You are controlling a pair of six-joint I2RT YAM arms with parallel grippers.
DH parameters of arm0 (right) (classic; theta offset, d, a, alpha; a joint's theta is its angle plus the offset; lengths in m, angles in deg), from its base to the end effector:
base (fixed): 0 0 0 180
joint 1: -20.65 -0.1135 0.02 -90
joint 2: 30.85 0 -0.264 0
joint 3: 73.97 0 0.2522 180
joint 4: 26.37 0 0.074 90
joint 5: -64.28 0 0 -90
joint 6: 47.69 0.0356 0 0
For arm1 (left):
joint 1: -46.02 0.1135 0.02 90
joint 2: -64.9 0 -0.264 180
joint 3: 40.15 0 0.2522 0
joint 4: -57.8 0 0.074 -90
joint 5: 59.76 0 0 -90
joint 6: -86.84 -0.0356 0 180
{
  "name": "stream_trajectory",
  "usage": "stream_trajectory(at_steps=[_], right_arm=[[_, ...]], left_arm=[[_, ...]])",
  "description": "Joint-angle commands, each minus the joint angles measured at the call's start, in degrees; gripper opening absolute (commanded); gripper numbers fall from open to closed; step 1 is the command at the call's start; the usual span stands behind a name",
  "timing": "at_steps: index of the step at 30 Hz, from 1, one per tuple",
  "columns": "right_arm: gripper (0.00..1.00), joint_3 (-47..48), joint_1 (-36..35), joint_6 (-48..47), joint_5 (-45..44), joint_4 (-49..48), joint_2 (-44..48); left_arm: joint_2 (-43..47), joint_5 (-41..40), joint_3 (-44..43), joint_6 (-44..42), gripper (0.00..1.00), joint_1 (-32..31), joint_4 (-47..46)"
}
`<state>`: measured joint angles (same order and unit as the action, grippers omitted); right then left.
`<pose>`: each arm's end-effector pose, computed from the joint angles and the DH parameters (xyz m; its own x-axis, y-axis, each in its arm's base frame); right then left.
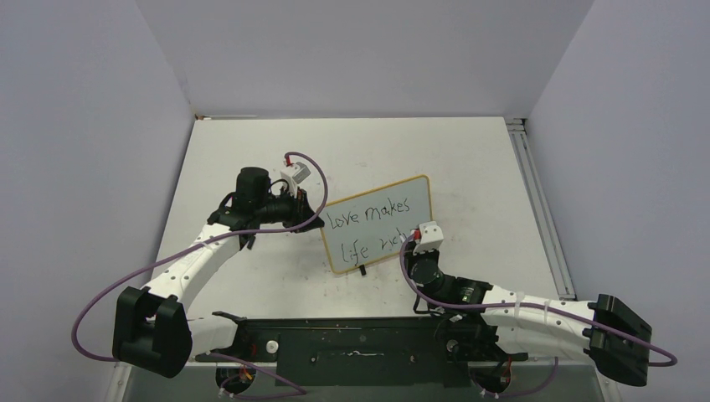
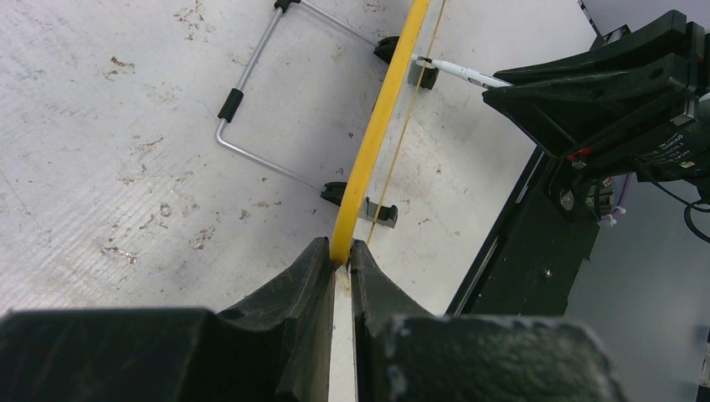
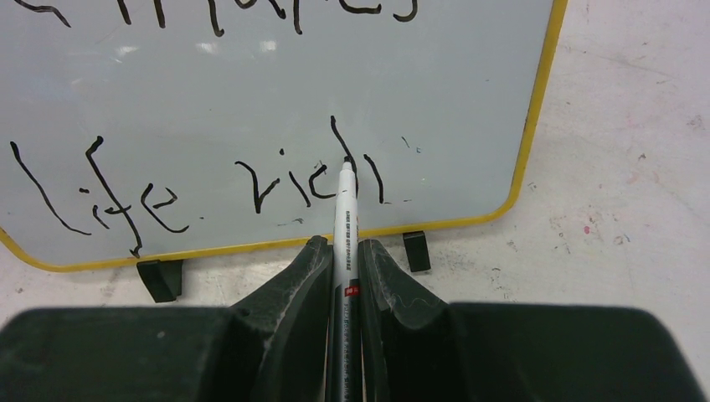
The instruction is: Write a sentence on the whiteboard
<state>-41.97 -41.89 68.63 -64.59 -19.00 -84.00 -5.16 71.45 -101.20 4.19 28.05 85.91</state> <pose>0.1057 0.1550 0.1852 -0.3909 -0.0036 -0.9204 -0.2937 0.9482 0.1210 0.2395 -0.1023 0.2614 -0.6629 0.1138 -0.7400 0.6523 0.5728 -0.4963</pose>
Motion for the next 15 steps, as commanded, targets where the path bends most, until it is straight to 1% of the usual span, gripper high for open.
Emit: stream_trajectory(at_steps=[1,15], right_arm=[[0.05,2.1,0.9,0.2,-2.6,-1.8,0.1],[0.05,1.8,1.4,1.0,-3.1,-0.7,-0.3]], left_arm=[[0.8,-0.1,-1.4,0.4,0.00,-0.2,-0.6],[0.8,-0.1,-1.3,0.5,0.00,-0.2,-0.6]])
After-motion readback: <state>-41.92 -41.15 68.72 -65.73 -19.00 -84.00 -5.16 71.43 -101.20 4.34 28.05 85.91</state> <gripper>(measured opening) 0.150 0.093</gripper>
